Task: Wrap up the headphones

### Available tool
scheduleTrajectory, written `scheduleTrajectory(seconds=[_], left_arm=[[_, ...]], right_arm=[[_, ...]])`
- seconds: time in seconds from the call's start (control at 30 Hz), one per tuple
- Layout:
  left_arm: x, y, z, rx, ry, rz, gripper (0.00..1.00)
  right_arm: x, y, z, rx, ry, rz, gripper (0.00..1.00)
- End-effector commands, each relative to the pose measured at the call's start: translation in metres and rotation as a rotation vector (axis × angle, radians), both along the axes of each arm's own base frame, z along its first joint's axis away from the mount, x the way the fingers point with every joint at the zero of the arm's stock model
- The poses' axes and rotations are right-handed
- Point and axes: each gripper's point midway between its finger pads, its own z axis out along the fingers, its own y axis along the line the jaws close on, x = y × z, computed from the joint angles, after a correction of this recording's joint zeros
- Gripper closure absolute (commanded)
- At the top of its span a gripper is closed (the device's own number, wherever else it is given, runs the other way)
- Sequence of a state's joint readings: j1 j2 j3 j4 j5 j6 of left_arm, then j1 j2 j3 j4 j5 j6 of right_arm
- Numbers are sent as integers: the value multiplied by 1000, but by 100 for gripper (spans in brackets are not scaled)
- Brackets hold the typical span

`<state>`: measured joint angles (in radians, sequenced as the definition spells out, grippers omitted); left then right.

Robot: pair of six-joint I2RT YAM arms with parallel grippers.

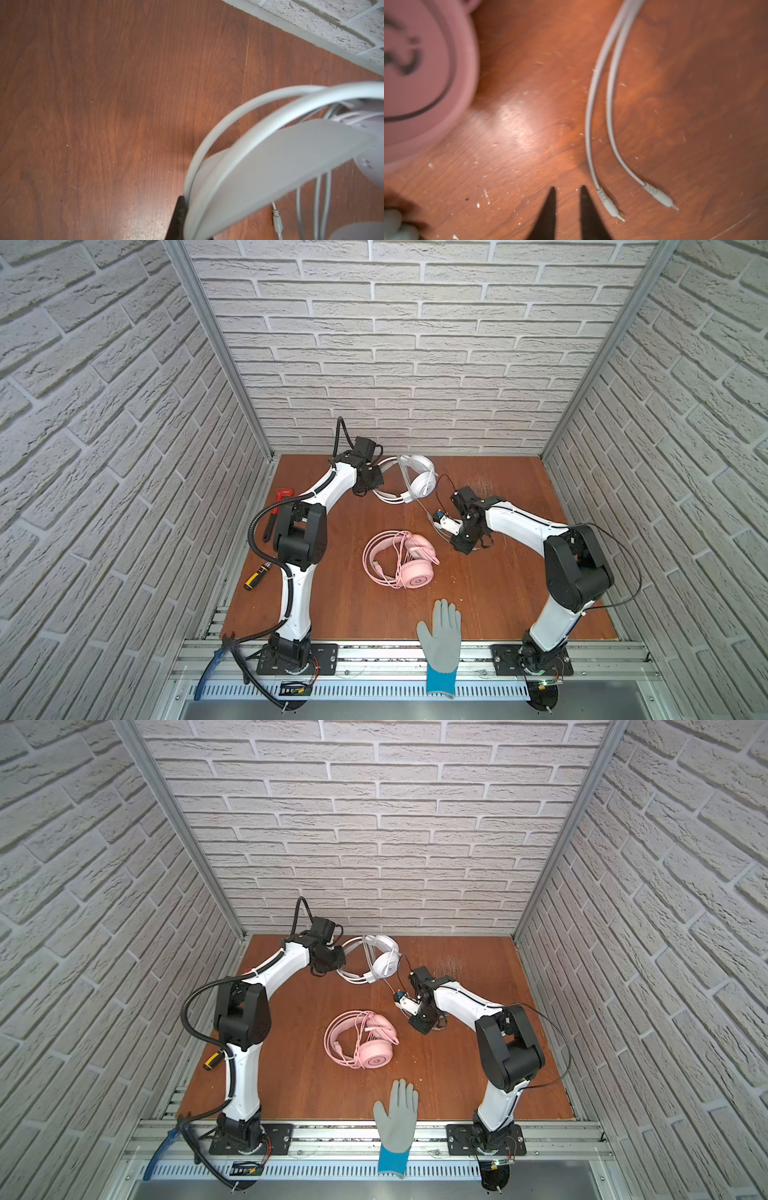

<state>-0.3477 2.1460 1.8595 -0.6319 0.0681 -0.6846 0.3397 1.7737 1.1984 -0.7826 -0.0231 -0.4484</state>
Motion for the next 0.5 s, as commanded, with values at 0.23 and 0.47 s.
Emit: scheduleTrajectory(seconds=[0.23, 0.47], left_arm=[[11, -4, 21, -38, -62, 0, 100], [11, -6, 23, -41, -64, -8, 100]], right_arm=[[-14, -39, -14, -102, 92, 27, 55], [-4, -49, -28, -138, 95, 0, 57]])
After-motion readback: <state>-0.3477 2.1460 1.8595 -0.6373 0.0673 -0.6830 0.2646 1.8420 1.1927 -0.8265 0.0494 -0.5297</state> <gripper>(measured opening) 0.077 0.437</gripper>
